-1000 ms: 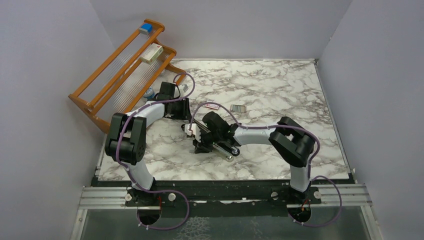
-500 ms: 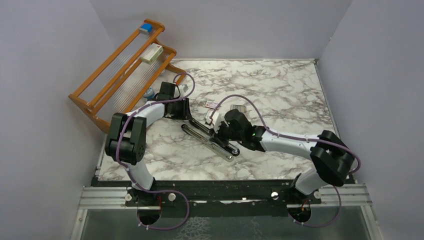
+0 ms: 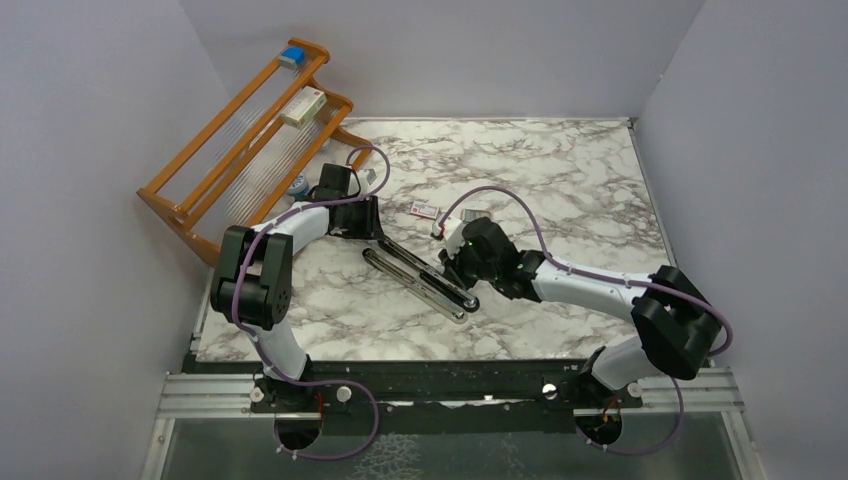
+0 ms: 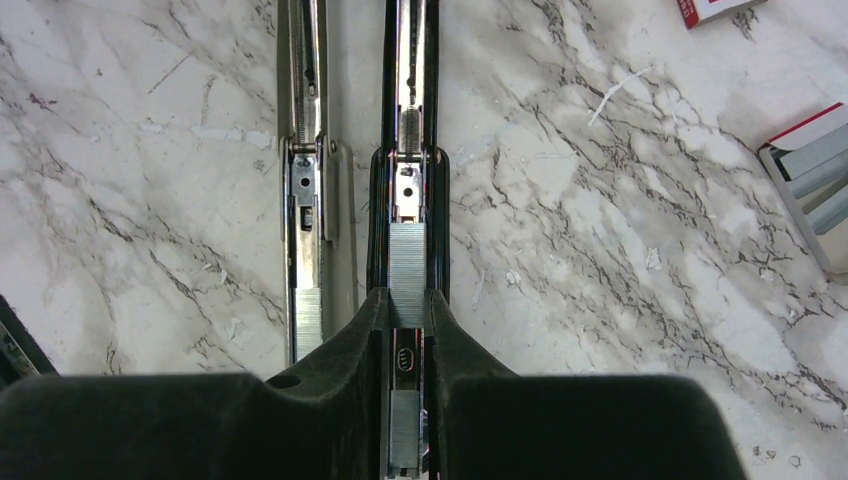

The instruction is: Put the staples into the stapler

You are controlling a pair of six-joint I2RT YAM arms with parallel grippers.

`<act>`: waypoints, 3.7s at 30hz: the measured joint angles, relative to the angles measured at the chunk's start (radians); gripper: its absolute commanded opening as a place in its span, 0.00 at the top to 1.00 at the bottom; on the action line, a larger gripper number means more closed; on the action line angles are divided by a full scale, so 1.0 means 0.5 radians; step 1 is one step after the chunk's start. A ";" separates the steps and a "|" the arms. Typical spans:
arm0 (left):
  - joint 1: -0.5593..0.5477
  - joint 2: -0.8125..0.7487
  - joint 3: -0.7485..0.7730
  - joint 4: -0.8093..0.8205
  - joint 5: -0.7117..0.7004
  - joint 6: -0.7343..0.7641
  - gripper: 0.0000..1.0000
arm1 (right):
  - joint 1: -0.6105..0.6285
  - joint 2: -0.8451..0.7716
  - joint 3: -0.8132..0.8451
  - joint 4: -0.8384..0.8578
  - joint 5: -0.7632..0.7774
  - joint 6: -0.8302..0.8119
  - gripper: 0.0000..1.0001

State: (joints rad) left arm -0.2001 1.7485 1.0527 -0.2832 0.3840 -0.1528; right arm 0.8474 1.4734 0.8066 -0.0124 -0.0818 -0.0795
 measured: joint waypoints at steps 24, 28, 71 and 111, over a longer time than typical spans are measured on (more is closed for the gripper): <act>0.000 0.000 0.000 0.000 0.000 0.000 0.61 | -0.033 0.043 -0.004 -0.149 -0.079 0.024 0.84; 0.000 0.000 0.000 0.000 0.000 0.000 0.61 | -0.033 0.053 -0.004 -0.164 -0.088 0.024 0.84; 0.000 0.000 0.001 0.000 0.000 0.000 0.61 | -0.035 0.017 -0.004 -0.175 -0.091 0.062 0.84; 0.000 0.000 0.001 0.000 0.000 -0.001 0.61 | -0.036 0.033 -0.005 -0.203 -0.054 0.076 0.84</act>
State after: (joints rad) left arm -0.2001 1.7485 1.0531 -0.2832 0.3840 -0.1532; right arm 0.8295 1.4899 0.8043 -0.1139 -0.1089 -0.0414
